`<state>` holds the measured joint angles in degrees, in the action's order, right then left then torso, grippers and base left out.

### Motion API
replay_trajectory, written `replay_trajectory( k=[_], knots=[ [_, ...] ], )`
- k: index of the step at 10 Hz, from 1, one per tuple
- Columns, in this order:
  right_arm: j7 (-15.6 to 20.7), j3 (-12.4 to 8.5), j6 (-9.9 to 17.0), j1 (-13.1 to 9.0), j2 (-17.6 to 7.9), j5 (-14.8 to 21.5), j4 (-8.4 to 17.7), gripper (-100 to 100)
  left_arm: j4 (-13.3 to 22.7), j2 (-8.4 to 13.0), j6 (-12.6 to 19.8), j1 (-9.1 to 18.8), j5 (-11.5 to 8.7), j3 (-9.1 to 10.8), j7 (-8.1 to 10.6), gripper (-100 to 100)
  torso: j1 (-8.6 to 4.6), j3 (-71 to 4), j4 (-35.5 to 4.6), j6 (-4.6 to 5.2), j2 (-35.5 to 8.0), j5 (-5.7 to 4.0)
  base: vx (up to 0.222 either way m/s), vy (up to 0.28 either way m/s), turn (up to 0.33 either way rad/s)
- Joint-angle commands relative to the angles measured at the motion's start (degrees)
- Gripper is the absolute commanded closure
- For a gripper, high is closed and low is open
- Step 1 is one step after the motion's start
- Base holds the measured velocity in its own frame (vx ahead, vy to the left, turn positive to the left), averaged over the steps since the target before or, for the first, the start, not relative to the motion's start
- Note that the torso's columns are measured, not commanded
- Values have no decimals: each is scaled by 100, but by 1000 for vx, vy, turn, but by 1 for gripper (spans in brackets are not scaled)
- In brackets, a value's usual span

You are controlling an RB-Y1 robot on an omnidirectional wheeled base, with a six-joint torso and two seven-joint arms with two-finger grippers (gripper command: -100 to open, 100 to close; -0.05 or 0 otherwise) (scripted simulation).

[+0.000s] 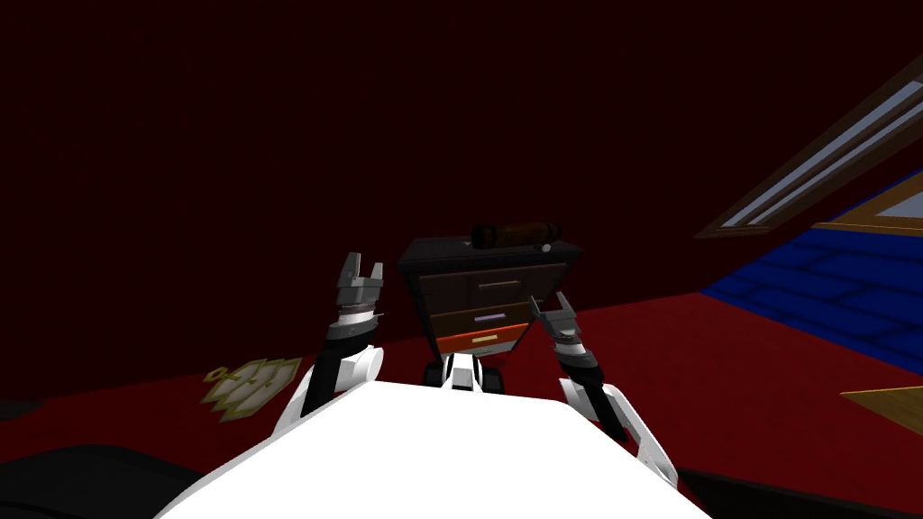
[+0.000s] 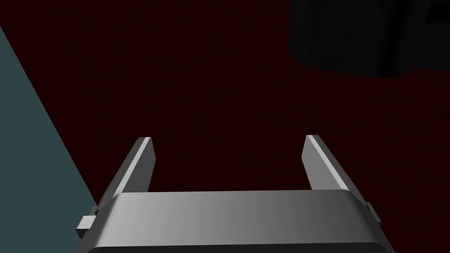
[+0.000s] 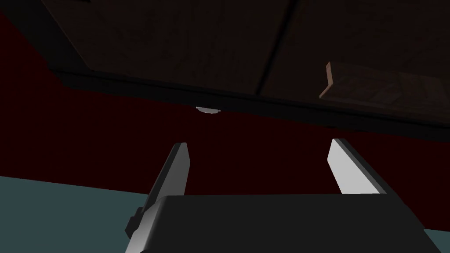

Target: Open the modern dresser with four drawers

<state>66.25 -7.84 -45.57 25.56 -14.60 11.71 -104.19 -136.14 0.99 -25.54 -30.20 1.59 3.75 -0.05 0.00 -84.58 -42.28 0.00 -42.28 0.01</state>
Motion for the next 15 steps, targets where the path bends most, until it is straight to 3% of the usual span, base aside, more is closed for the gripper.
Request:
replay_trajectory(
  k=[1, 2, 3, 5, 6, 8, 9, 11, 12, 14, 15],
  knots=[
    [447, -89, -113, -32, -20, 128, 262, -100, 0, 0, 0, 0, 0, 0, 0, 0, 3, -1, 1, -1, 3, 0, 28, 35, 21],
    [608, -89, -113, -32, -20, 128, 262, -100, 0, 0, 0, 0, 0, 0, 0, 0, 2, -1, 0, 0, 2, 0, 12, 18, 4],
    [774, -173, -224, -48, -28, 252, 510, -100, 0, 0, 0, 0, 0, 0, 0, 0, -4, 3, -1, 0, -4, -1, 13, 35, 55],
    [1104, -173, -224, -48, -28, 252, 510, -100, 0, 0, 0, 0, 0, 0, 0, 0, 2, 1, -1, 1, -2, 0, 15, 29, 8],
    [1267, -258, -334, -63, -32, 376, 763, -100, 0, 0, 0, 0, 0, 0, 0, 0, -4, 1, -1, 0, -2, -1, 22, 35, 49],
    [1592, -258, -334, -63, -32, 376, 763, -100, 0, 0, 0, 0, 0, 0, 0, 0, 3, -1, 0, 0, 2, 1, 17, 30, 15],
    [1752, -344, -444, -79, -30, 499, 1020, -100, 0, 0, 0, 0, 0, 0, 0, 0, -4, 2, -1, 0, -3, -1, 13, 40, 56],
    [2090, -344, -444, -79, -30, 499, 1020, -100, 0, 0, 0, 0, 0, 0, 0, 0, -1, 2, -1, 0, -3, 0, 5, 22, 12],
    [2256, -429, -552, -94, -22, 621, 1280, -100, 0, 0, 0, 0, 0, 0, 0, 0, -6, 3, -1, 0, -4, -2, 10, 31, 50],
    [2569, -429, -552, -94, -22, 621, 1280, -100, 0, 0, 0, 0, 0, 0, 0, 0, 1, 0, 0, 0, -1, 0, 2, 22, 17],
    [2744, -515, -658, -109, -8, 740, 1542, -100, 0, 0, 0, 0, 0, 0, 0, 0, -2, 1, -1, 0, -1, -1, 8, 48, 70]
  ],
)
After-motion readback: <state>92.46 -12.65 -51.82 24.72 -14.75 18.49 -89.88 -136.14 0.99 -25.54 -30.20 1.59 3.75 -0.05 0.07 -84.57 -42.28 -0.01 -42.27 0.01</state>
